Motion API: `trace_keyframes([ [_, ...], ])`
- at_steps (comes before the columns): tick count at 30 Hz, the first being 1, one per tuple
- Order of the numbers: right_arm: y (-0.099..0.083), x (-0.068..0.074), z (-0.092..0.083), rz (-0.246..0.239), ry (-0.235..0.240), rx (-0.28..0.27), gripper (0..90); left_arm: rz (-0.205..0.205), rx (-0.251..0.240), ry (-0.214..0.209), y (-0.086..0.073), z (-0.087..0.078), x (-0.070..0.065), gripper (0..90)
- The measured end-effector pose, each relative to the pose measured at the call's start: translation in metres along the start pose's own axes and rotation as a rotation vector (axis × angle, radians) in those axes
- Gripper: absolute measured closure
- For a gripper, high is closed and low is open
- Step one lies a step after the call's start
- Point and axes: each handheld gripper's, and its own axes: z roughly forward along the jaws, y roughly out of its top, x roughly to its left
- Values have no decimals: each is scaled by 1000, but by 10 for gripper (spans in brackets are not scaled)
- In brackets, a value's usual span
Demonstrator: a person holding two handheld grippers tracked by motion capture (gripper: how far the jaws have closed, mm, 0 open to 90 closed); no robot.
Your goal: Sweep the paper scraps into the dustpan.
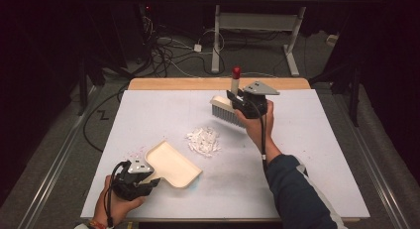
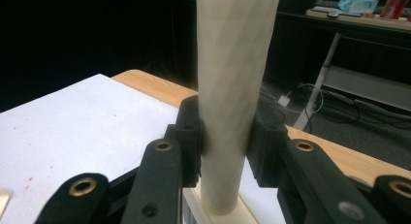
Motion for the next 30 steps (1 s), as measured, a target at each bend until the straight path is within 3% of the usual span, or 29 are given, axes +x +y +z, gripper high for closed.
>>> trace_keyframes([
  [5, -6, 21, 18, 10, 13, 10, 711, -2, 5, 1, 4, 6, -1, 638],
  [9, -13, 38, 23, 18, 26, 4, 711, -7, 4, 4, 7, 9, -2, 638],
  [11, -16, 46, 25, 18, 57, 3, 712, -7, 9, 6, 8, 11, -2, 638],
  [18, -19, 74, 20, -4, 108, 13, 710, -15, 14, 8, 12, 17, -4, 638],
  [21, -21, 81, 16, -21, 113, 15, 708, -15, 24, 7, 15, 22, -5, 638],
  [30, -24, 99, 5, -12, 143, 15, 707, -14, 43, 14, 23, 32, -12, 637],
])
